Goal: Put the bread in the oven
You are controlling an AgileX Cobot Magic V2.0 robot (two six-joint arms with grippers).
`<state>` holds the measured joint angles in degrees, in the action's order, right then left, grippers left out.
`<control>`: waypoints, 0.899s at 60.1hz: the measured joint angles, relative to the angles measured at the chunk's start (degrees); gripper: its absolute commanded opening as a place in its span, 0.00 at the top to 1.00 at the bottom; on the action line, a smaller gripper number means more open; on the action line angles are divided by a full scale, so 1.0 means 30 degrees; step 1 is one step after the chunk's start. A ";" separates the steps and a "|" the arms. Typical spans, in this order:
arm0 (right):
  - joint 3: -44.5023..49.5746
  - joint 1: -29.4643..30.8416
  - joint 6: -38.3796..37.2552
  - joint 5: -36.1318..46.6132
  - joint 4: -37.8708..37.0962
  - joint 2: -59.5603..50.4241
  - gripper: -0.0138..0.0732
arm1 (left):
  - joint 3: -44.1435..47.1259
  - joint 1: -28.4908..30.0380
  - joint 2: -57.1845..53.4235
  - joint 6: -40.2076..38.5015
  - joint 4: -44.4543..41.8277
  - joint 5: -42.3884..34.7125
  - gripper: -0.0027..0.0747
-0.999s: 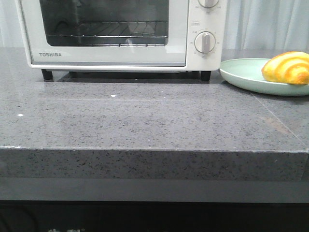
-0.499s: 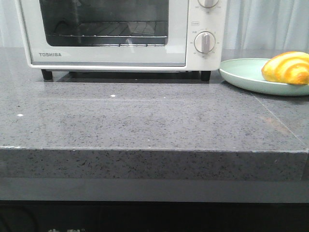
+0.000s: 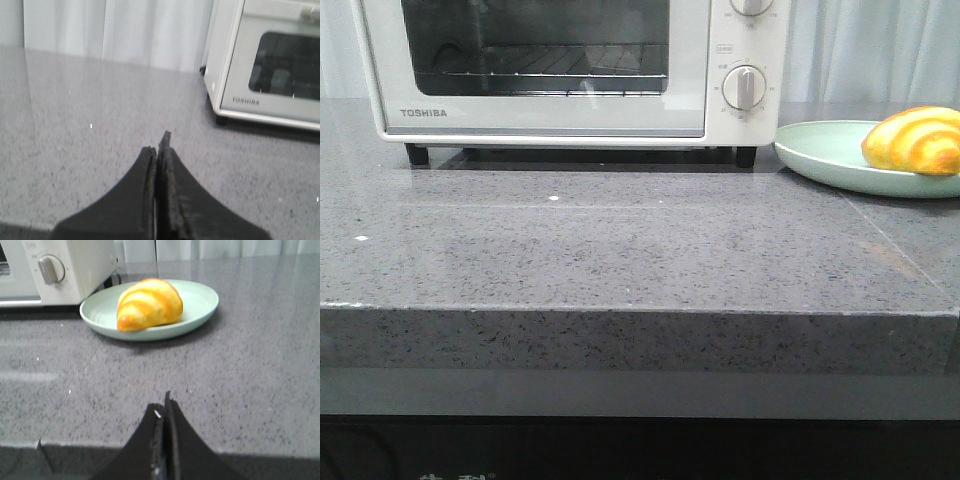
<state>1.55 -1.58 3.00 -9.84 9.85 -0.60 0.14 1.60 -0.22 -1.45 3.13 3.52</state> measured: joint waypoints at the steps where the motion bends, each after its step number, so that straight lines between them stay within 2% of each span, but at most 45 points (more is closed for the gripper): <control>1: 0.0000 0.0000 0.0000 0.0246 0.0000 0.0000 0.92 | 0.0000 0.0000 0.0000 0.0000 0.0000 -0.0149 0.99; 10: -0.0605 0.0000 -0.0122 0.1222 0.0541 0.0000 0.92 | -0.1158 0.0000 0.0000 0.0000 0.0000 -0.0225 0.99; 19: -0.3694 0.0000 -0.0195 -0.0735 0.0771 0.0000 0.92 | -0.4557 0.0000 0.0499 0.0000 -0.0243 0.1155 0.99; 30: -0.7207 0.0000 -0.0195 -0.3341 0.0735 0.1947 0.92 | -0.8647 0.0000 0.4726 0.0000 -0.0467 0.3879 0.99; 41: -0.8356 0.0000 -0.0233 -0.4214 0.0735 0.4194 0.92 | -1.0342 0.0000 0.8912 0.0000 -0.0075 0.3061 0.99; 49: -0.8436 0.0000 -0.0233 -0.4366 0.0808 0.4739 0.92 | -1.1917 -0.1198 1.1652 0.0038 0.0308 0.2986 0.99; 54: -0.8436 0.0000 -0.0233 -0.4358 0.0808 0.4767 0.92 | -1.3345 -0.3190 1.3989 0.0111 0.0341 0.2787 0.99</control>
<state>-23.76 -1.58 2.30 -22.92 12.27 13.70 -39.90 -7.97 41.74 -1.12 4.16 11.88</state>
